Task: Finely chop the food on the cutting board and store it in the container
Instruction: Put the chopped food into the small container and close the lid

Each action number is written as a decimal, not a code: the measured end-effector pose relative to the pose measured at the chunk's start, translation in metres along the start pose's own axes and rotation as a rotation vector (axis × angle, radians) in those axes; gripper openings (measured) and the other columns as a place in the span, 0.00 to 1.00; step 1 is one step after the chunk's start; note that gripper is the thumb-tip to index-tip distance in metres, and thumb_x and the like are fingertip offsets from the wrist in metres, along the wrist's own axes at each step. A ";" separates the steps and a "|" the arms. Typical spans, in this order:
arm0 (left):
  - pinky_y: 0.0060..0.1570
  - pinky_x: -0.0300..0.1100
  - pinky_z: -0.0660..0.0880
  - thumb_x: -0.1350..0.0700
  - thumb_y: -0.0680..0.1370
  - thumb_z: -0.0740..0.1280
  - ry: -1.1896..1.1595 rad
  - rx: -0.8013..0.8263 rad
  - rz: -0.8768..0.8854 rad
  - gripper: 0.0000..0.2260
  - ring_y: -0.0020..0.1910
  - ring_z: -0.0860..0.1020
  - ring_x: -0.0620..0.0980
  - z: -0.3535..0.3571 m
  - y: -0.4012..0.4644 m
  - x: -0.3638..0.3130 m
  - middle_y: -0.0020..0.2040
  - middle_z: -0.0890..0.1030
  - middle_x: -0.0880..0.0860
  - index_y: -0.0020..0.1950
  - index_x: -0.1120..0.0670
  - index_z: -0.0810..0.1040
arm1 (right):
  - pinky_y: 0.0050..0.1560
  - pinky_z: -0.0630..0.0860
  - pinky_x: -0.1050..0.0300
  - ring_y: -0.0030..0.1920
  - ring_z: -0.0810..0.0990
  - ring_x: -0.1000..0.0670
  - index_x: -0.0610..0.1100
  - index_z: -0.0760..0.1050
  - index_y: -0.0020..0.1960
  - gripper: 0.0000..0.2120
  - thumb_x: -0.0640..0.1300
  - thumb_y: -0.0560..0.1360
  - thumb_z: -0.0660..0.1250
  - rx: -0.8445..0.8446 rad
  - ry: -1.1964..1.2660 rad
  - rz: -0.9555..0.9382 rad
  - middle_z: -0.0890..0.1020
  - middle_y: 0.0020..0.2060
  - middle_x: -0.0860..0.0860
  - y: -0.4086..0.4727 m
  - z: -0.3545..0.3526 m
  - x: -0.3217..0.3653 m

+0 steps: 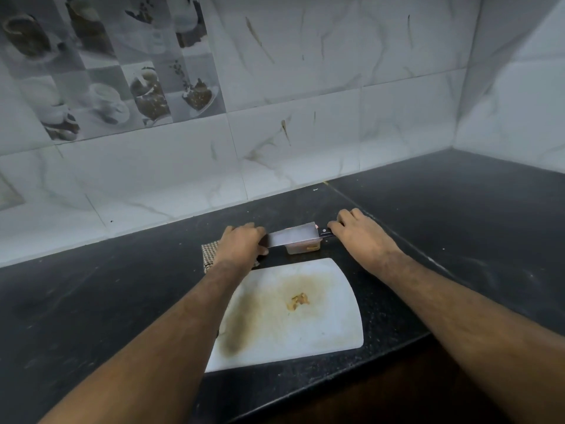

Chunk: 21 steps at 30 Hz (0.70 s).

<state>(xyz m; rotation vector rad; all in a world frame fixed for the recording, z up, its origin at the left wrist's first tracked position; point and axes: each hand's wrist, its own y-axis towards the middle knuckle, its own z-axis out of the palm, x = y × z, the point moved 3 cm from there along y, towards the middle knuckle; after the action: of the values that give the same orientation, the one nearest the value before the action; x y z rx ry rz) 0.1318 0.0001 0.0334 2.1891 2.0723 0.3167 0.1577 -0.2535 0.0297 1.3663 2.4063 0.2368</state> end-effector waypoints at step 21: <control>0.78 0.52 0.59 0.45 0.84 0.62 -0.097 -0.118 -0.020 0.24 0.75 0.69 0.53 0.012 -0.007 -0.005 0.75 0.72 0.53 0.78 0.55 0.68 | 0.71 0.67 0.49 0.69 0.70 0.47 0.46 0.59 0.79 0.32 0.41 0.79 0.68 -0.050 -0.047 -0.008 0.68 0.71 0.47 0.018 0.009 -0.004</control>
<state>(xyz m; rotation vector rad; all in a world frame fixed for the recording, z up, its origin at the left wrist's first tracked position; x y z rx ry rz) 0.1271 -0.0041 0.0200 2.0725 1.9710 0.3153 0.1776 -0.2481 0.0285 1.3258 2.3512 0.2586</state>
